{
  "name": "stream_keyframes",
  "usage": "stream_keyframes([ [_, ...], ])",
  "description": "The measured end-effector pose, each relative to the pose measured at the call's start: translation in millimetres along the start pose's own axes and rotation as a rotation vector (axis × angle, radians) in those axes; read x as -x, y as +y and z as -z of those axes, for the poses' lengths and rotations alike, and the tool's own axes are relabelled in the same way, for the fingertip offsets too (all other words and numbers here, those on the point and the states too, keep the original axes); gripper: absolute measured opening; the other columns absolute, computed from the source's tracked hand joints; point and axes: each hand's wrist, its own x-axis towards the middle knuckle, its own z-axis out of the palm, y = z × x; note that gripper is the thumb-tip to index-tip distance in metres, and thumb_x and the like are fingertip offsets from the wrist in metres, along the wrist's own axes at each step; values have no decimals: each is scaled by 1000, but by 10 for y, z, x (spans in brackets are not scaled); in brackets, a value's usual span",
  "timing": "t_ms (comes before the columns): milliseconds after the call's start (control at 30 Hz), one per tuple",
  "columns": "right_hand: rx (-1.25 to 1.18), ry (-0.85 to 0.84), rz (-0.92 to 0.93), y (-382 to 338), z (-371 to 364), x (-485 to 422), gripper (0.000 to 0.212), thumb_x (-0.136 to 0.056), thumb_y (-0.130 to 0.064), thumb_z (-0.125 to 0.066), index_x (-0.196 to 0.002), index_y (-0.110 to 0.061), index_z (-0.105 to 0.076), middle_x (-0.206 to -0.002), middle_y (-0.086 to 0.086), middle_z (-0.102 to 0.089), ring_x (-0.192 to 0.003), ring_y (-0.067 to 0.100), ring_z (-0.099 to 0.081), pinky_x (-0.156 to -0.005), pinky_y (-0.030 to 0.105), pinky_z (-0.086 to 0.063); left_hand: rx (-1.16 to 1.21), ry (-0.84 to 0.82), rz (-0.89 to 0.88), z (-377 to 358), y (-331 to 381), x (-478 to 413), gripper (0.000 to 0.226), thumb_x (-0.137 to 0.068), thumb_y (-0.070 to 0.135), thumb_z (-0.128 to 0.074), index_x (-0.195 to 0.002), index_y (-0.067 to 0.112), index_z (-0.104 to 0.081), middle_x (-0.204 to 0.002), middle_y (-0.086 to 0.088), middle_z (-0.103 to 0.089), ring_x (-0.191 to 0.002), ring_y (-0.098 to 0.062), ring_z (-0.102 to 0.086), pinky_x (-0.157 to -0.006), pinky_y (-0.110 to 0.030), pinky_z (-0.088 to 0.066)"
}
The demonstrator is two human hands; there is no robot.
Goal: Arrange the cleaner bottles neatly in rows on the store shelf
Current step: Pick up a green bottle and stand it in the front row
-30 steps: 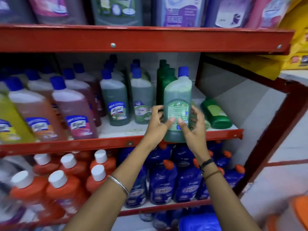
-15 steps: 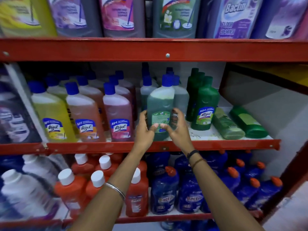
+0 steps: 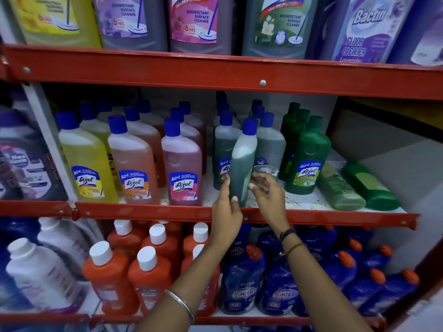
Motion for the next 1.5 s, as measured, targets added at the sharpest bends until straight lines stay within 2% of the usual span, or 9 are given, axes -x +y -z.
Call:
stream_keyframes([
  [67,-54,-37,-30,-29,15,12,16,-94,-8,-51,-106,-10,-61,-102,-4,-66,-96,9,-64,-91,27,-55,-36,-10,36,-49,30,73,64,-91,-3,-38,-147,19,-18,-118,-5,-57,-98,-16,-62,-82,-13,-47],
  [167,-139,-121,-85,-52,26,-16,19,-97,-23,-47,-103,-15,-62,-105,4,-68,-102,16,-65,-96,34,-53,-52,-64,36,-111,90,113,71,-88,-9,-35,-147,22,-10,-153,-11,-28,-135,-33,-38,-111,-37,-36],
  [267,-101,-170,-89,-41,52,-78,42,-91,-48,-47,-99,-10,-64,-110,24,-64,-107,36,-61,-99,49,-49,-107,-127,-19,-192,159,215,70,-86,-13,-33,-146,17,-17,-156,3,-6,-144,-9,-4,-111,-6,-9],
  [367,-120,-224,-178,-91,69,-102,60,-85,-64,-42,-103,-12,-65,-114,18,-66,-113,30,-60,-105,46,-43,-72,-63,-62,-177,199,325,57,-85,-12,-35,-135,13,-43,-150,3,-30,-141,-6,-20,-109,-4,-20],
  [500,-48,-108,-138,-88,78,-43,53,-87,-55,-47,-112,-12,-63,-112,8,-68,-106,20,-63,-97,35,-48,-20,167,77,-32,100,30,50,-81,-8,-39,-128,9,-46,-135,-7,-47,-125,-16,-44,-108,-30,-36],
  [700,177,136,-42,-54,-49,223,26,-95,-27,-51,-102,-7,-66,-87,2,-66,-81,18,-61,-75,30,-49,-81,-108,285,-2,168,-287,60,-80,6,-48,-137,21,-37,-108,-7,-64,-89,-21,-59,-78,-31,-47],
  [1033,140,-19,-69,-62,-237,68,31,-99,-19,-40,-101,-2,-66,-90,9,-69,-80,17,-62,-71,28,-50,-93,-72,288,101,160,-141,81,-77,-7,-39,-148,15,-9,-153,-14,-30,-137,-28,-34,-114,-41,-30],
  [1300,168,-93,-92,-47,-243,-64,29,-99,-18,-41,-115,-6,-61,-106,15,-70,-98,26,-65,-86,41,-54,-112,-115,263,158,160,-119,86,-73,-14,-38,-148,15,-7,-156,-11,-20,-142,-25,-26,-115,-42,-30],
  [1500,207,-68,-64,-6,-207,-39,29,-97,-18,-43,-111,-3,-64,-101,15,-71,-94,26,-65,-80,35,-54,-203,-107,211,48,183,-73,82,-79,-13,-39,-147,8,3,-159,-11,2,-147,-22,-1,-117,-28,-7],
])
